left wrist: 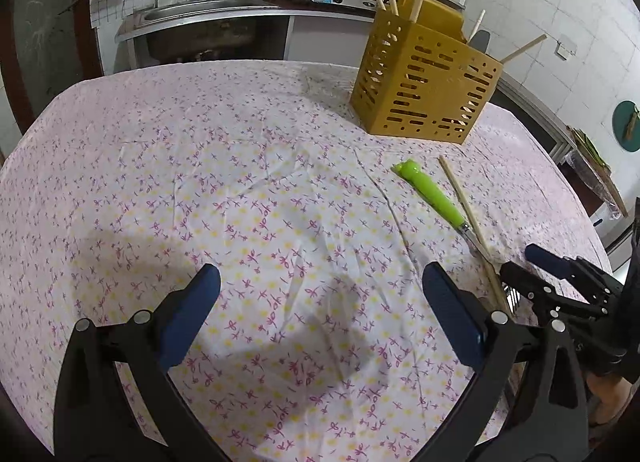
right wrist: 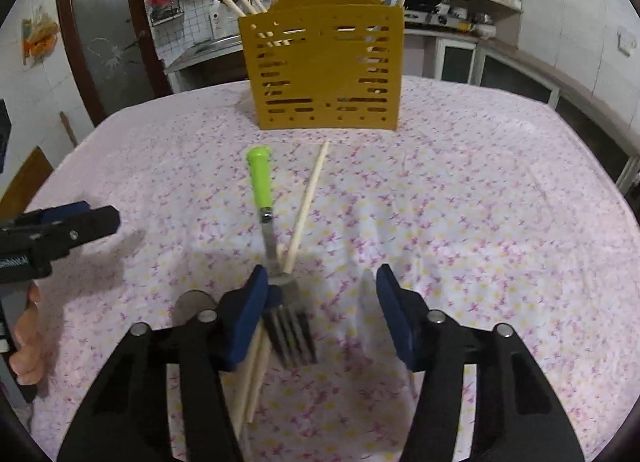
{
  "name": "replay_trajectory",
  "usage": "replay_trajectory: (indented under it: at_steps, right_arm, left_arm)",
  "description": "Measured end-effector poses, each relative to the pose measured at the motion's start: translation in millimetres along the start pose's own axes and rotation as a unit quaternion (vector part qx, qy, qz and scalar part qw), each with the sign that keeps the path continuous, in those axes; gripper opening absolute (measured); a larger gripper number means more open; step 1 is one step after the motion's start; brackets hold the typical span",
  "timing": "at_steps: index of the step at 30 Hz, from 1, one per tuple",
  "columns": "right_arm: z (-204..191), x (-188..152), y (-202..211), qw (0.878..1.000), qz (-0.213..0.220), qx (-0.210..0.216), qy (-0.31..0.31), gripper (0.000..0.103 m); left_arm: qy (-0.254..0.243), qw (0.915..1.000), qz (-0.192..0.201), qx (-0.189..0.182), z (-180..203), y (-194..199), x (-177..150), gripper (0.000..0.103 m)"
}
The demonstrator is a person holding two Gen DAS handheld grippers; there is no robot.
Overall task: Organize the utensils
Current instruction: 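Close the right tool on the green-handled fork while the left tool approaches the metal spoon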
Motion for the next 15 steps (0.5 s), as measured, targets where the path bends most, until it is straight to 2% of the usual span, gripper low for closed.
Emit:
replay_trajectory:
  at_steps: [4,5,7,12,13,15]
  right_arm:
    - [-3.0,-5.9,-2.9,1.0,-0.01,0.015,0.005,0.047]
    - [-3.9,-6.5,-3.0,1.0,-0.009,0.015,0.006,0.038]
    - [-2.6,-5.8,0.0,1.0,-0.001,0.02,0.0,0.028]
    - [0.3,-5.5,-1.1,0.999,-0.002,0.038,-0.008,0.025]
    - [0.8,-5.6,-0.3,0.999,0.001,0.042,-0.009,0.017]
    - [3.2,-5.2,2.7,0.998,0.002,0.053,-0.015,0.015]
  left_arm:
    - [-0.003,1.0,0.002,-0.002,3.5,3.3,-0.7,0.098]
    - [-0.005,1.0,0.002,-0.002,4.8,4.0,-1.0,0.098]
    - [-0.007,1.0,0.002,0.0,6.7,5.6,-2.3,0.098]
    - [-0.006,1.0,0.0,-0.002,8.5,9.4,-7.4,0.098]
    - [-0.006,1.0,0.001,-0.003,9.4,10.5,-8.5,0.098]
    - [-0.01,0.9999,0.002,-0.005,13.2,12.7,-10.6,0.098]
Point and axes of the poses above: each gripper's, at about its wrist camera, not at the fingertips, and y roughly against the way its jaws point, z to its right, x to its top, the point moved 1 cm from there along -y, roughly the way its jaws point, and after that the axes turned 4 degrees about -y, right-handed, at the moved point
